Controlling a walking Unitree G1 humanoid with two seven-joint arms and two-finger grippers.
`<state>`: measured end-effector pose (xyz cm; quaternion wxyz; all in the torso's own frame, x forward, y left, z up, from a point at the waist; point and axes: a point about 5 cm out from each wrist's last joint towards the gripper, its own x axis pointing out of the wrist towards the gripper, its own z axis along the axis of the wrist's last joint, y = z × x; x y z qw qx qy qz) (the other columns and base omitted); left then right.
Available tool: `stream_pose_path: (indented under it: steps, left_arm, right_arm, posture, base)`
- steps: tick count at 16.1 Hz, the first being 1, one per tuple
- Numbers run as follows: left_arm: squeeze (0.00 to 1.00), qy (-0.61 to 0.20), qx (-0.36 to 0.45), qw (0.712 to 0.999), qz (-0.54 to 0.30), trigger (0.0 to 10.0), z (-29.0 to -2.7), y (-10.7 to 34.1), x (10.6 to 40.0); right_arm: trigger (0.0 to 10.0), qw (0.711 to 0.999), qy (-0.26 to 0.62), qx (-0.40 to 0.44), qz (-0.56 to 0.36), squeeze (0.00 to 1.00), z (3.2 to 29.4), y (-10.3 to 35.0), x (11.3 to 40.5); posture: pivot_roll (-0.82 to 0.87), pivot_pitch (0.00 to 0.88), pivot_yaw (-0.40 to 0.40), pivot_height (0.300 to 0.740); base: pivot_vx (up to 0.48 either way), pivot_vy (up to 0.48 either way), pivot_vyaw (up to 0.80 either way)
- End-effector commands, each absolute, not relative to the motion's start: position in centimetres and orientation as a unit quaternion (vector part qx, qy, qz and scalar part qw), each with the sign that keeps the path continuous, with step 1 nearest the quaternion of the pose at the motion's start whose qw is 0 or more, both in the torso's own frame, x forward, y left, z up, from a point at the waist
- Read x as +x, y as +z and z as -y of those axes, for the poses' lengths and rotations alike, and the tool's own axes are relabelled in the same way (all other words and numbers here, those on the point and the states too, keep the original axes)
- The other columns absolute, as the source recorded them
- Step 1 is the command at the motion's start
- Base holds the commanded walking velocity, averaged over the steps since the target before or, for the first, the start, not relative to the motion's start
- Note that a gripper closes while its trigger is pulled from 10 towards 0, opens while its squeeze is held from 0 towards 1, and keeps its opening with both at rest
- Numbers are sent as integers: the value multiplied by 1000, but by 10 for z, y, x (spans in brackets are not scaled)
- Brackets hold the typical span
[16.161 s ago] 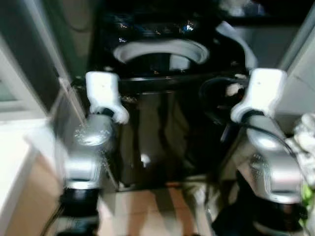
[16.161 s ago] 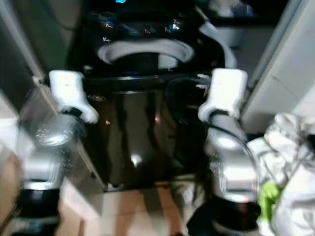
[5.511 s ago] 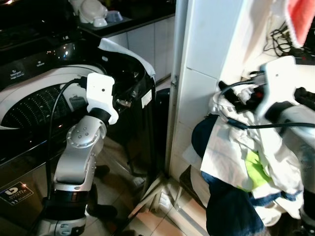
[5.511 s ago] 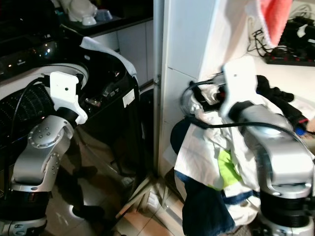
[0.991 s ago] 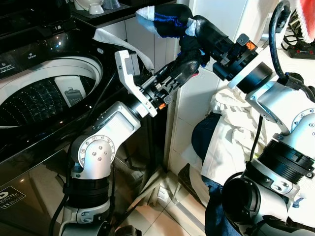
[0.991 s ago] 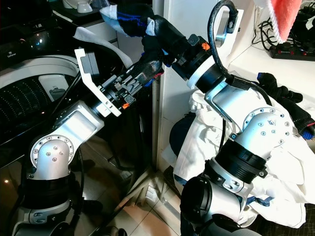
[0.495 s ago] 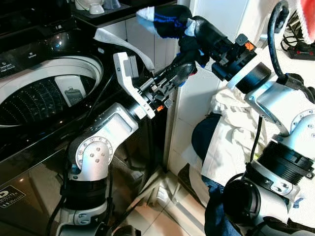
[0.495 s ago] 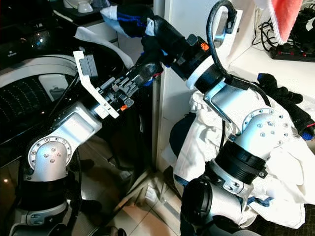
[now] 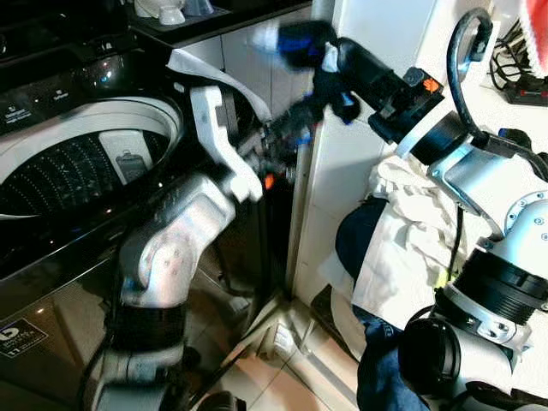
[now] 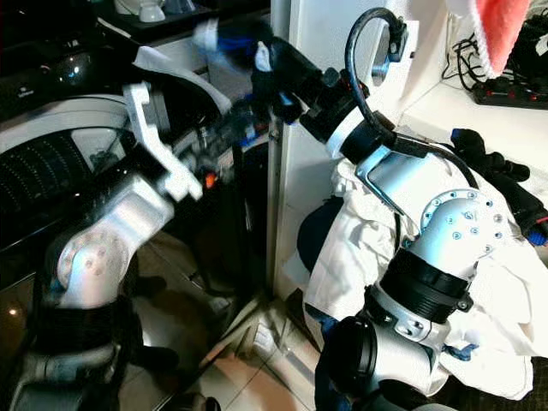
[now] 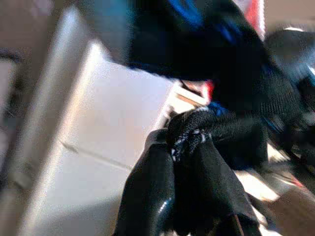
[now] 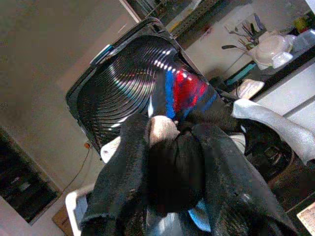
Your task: Clothes washing
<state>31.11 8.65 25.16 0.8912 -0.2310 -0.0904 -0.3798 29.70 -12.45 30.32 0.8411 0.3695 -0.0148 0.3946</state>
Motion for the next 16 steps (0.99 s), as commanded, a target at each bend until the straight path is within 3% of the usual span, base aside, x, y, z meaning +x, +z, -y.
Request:
stream_pose_path:
  steps: [1, 2, 3, 4, 6, 8, 10, 11, 12, 14, 15, 16]
  left_arm:
    - [0, -320, -199, 919, 119, 0, -107, 260, 322]
    - [0, -228, -111, 959, 127, 0, -129, 267, 336]
    - [0, -115, -46, 984, 127, 0, -158, 273, 350]
    - [0, -13, 52, 991, 122, 0, -194, 282, 361]
    - [0, 47, 122, 987, 93, 0, -221, 283, 370]
    - [0, 93, 164, 982, 5, 0, -239, 260, 378]
    - [0, 121, 166, 978, -25, 196, -245, 249, 380]
    - [0, 122, 159, 978, -58, 10000, -247, 233, 383]
    - [0, 117, 184, 968, -122, 10000, -254, 211, 383]
    - [0, 118, 196, 964, -139, 10000, -256, 205, 382]
    - [1000, 131, 169, 963, -165, 10000, -268, 198, 378]
    - [1000, 131, 164, 964, -165, 10000, -269, 198, 377]
  right_arm:
    - [10000, 851, 393, 345, 40, 1000, 130, 311, 292]
    - [10000, 871, 382, 306, 39, 1000, 134, 312, 291]
    - [10000, 895, 372, 244, 36, 0, 137, 310, 288]
    - [10000, 914, 378, 146, 1, 0, 133, 298, 280]
    - [10000, 913, 399, 75, -44, 0, 123, 282, 272]
    - [10000, 905, 419, 40, -69, 0, 105, 272, 265]
    - [10000, 904, 420, 21, -76, 0, 102, 267, 265]
    - [10000, 904, 419, 2, -80, 0, 101, 262, 265]
    - [10000, 906, 413, -19, -89, 0, 101, 256, 266]
    - [10000, 906, 412, -22, -91, 0, 101, 255, 266]
    - [10000, 906, 411, -26, -93, 0, 102, 253, 265]
    - [10000, 906, 411, -26, -93, 0, 102, 253, 265]
  posture:
    - [35, 0, 16, 740]
    - [31, 0, 18, 740]
    - [22, 0, 31, 740]
    - [8, 0, 46, 740]
    - [2, 0, 53, 740]
    - [-5, 0, 61, 740]
    - [-7, 0, 62, 740]
    - [-5, 0, 59, 740]
    - [-3, 0, 56, 740]
    - [-4, 0, 56, 740]
    - [-1, 0, 54, 740]
    - [-1, 0, 54, 740]
  base:
    - [0, 0, 0]
    - [0, 0, 0]
    - [0, 0, 0]
    - [0, 0, 0]
    - [0, 0, 0]
    - [0, 0, 0]
    - [0, 0, 0]
    - [0, 0, 0]
    - [0, 0, 0]
    - [0, 0, 0]
    - [0, 0, 0]
    - [0, 0, 0]
